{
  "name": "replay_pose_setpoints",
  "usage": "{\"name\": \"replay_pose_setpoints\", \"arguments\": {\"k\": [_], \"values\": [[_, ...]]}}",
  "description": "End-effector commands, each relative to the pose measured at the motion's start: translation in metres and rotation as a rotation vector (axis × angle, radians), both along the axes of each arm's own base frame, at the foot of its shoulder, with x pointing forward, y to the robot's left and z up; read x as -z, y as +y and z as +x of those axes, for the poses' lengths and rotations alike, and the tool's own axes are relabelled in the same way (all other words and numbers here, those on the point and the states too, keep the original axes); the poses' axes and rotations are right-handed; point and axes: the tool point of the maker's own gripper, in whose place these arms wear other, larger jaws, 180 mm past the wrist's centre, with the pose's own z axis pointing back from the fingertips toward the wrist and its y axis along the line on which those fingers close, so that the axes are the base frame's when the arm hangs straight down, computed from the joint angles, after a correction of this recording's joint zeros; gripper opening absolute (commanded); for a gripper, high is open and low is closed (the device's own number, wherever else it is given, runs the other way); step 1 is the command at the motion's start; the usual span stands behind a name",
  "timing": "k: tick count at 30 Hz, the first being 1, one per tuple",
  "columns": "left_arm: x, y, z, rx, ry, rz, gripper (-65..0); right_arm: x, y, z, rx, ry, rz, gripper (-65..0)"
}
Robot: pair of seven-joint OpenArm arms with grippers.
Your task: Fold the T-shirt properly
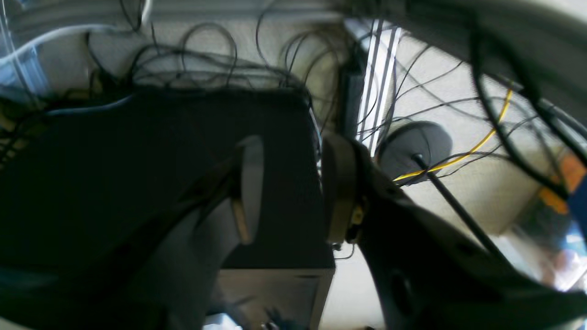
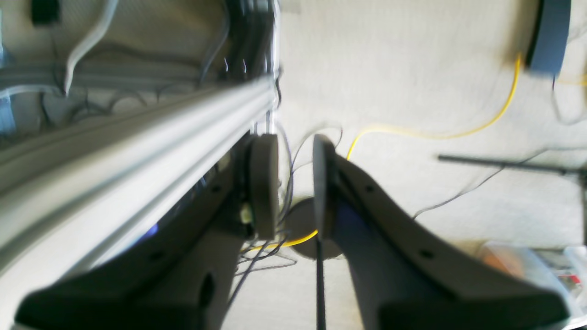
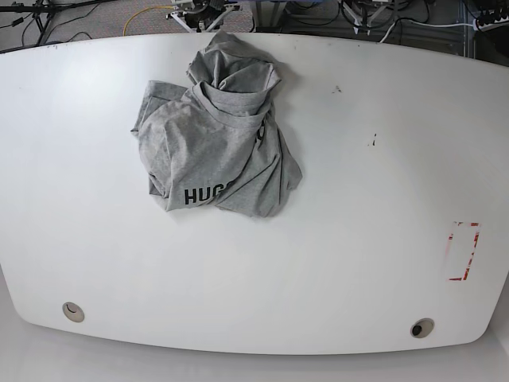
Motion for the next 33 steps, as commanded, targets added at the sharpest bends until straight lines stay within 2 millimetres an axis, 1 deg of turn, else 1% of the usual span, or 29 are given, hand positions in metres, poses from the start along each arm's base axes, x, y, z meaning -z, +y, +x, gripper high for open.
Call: {"name": "replay_pose_setpoints", "arguments": {"k": [1, 7, 13, 17, 18, 21, 23, 25, 28, 33], "values": [[-0.001, 0.009, 0.009, 0.001, -0.030, 0.017, -44.6, 0.001, -0.005, -0.032, -0.001, 0.068, -0.011, -51.8], [-0.002, 0.008, 0.011, 0.000, -0.062, 0.016, -44.6, 0.001, -0.005, -0.035, 0.002, 0.071, -0.012, -51.8], [-0.002, 0.008, 0.002, 0.001, -0.053, 0.017, -44.6, 0.001, -0.007, -0.037, 0.003, 0.074, -0.015, -51.8], [-0.002, 0.008, 0.002, 0.001, -0.053, 0.015, -44.6, 0.000, -0.008, -0.039, 0.005, 0.074, -0.016, -52.3], [-0.002, 0.008, 0.002, 0.001, -0.053, 0.015, -44.6, 0.000, -0.008, -0.040, 0.004, 0.071, -0.017, -52.3], [-0.002, 0.009, 0.003, -0.003, -0.058, 0.016, -44.6, -0.005, -0.011, -0.035, 0.003, 0.036, -0.023, -52.3], [-0.003, 0.008, 0.008, -0.007, -0.084, 0.016, -44.6, -0.009, -0.012, -0.033, 0.004, 0.010, -0.028, -52.2], [-0.005, 0.009, 0.007, -0.021, -0.106, 0.018, -44.6, -0.013, -0.013, -0.030, 0.003, -0.010, -0.031, -52.0], [-0.008, 0.012, 0.010, -0.038, -0.147, 0.023, -44.6, -0.016, -0.014, -0.031, 0.002, -0.022, -0.034, -52.0], [-0.011, 0.015, 0.006, -0.033, -0.169, 0.031, -44.6, -0.020, -0.015, -0.038, 0.004, -0.025, -0.038, -52.0]]}}
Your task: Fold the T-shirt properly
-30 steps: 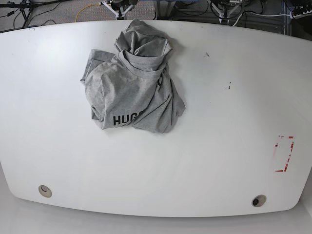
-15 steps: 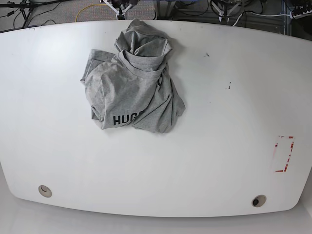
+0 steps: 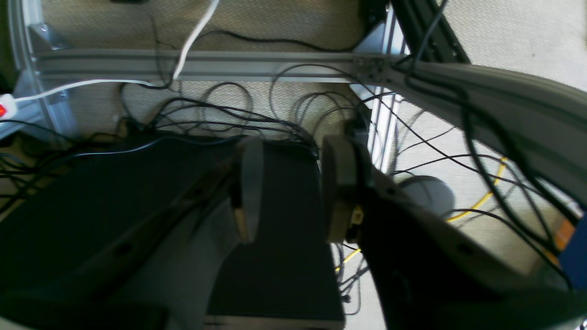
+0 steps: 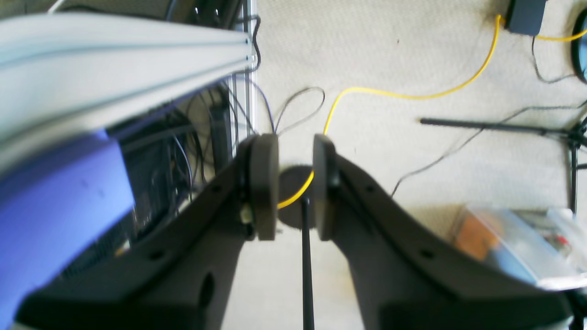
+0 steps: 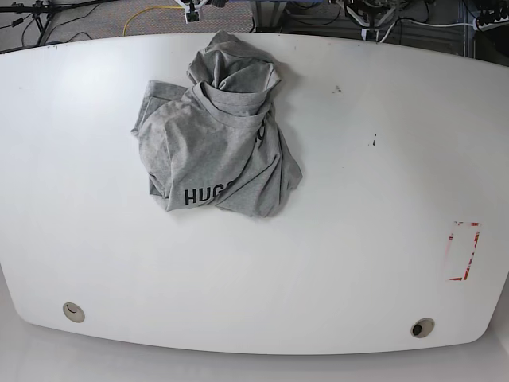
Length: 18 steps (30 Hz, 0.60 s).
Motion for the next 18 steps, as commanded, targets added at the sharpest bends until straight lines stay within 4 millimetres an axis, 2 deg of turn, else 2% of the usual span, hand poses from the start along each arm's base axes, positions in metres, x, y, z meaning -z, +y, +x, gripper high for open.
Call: {"name": "replay_pose_setpoints", "arguments": {"k": [1, 18], "values": [[-0.003, 0.005, -0.009, 0.003, -0.002, 0.011, -44.6, -0.004, -0.001, -0.003, 0.002, -0.016, -0.002, -52.0], [-0.030, 0.017, -0.044, -0.038, -0.062, 0.028, -44.6, -0.029, -0.006, -0.025, -0.007, -0.059, -0.018, -52.3]]}}
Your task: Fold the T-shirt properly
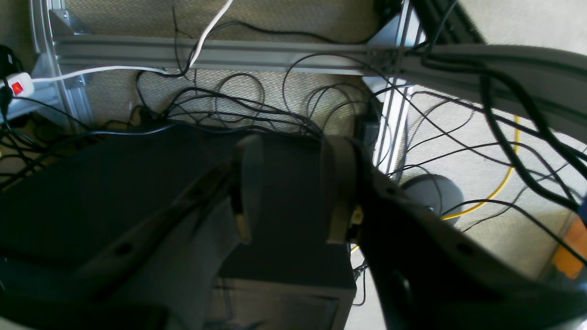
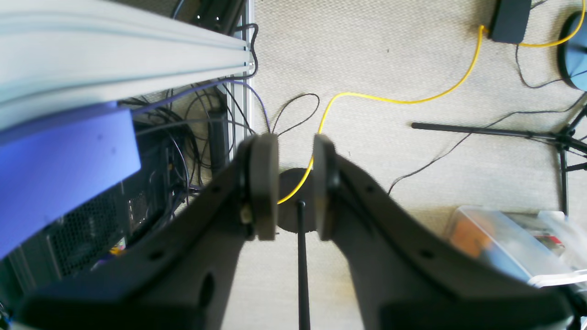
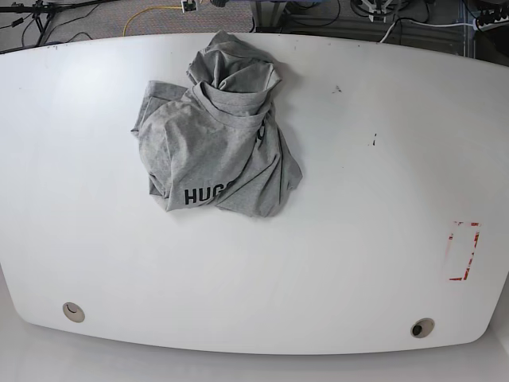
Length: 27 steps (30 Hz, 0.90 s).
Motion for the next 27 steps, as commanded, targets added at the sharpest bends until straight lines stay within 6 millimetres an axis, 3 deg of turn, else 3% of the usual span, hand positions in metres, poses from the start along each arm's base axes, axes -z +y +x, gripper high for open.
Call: {"name": "replay_pose_setpoints", "arguments": {"k": [1, 10, 18, 27], "values": [[-0.009, 0.003, -0.009, 0.007, -0.016, -0.006, -44.6, -0.007, -0.002, -0.005, 0.000, -0.017, -0.003, -52.3], [-0.034, -0.006, -0.022, 0.046, -0.061, -0.053, -44.9, -0.027, -0.006, -0.019, 0.117, -0.041, 0.027, -52.5], [-0.057, -0.007, -0.033, 0.073, -0.092, -0.048, -45.1, -0.045, -0.007, -0.037, 0.108, -0.043, 0.023, -52.5], [-0.093, -0.021, -0.037, 0.096, -0.152, -0.055, -45.1, -0.079, 0.010, -0.042, 0.068, -0.090, 0.055, -52.5]]}}
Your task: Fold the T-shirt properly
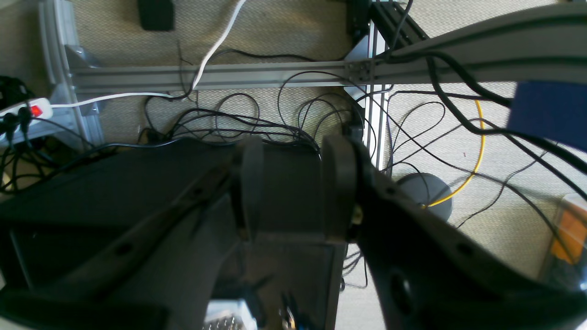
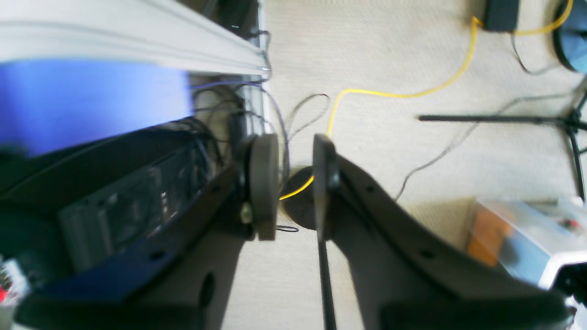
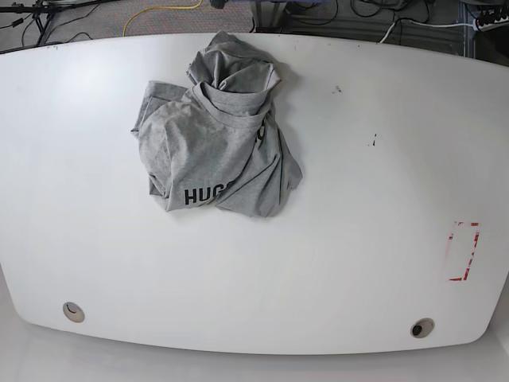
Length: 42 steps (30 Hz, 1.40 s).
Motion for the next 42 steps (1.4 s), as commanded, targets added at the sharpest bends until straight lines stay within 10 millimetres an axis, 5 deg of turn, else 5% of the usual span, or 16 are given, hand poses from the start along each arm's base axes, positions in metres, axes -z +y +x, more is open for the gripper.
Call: {"name": "replay_pose_setpoints", "arguments": {"k": [1, 17, 28, 42], "values": [[-0.017, -0.003, -0.006, 0.010, -0.025, -0.004, -45.1, -0.015, 0.001, -0.003, 0.003, -0.023, -0.001, -52.5], [-0.118, -0.017, 0.016, 0.094, -0.192, 0.000, -45.1, -0.102, -0.007, 0.019, -0.039, -0.174, -0.014, -52.5], [-0.182, -0.024, 0.053, 0.101, -0.337, -0.010, -45.1, -0.166, -0.024, 0.070, -0.047, -0.349, -0.070, -52.5], [-0.207, -0.025, 0.111, 0.123, -0.530, 0.002, -44.6, -0.187, -0.040, 0.132, -0.046, -0.533, -0.124, -51.8]]}}
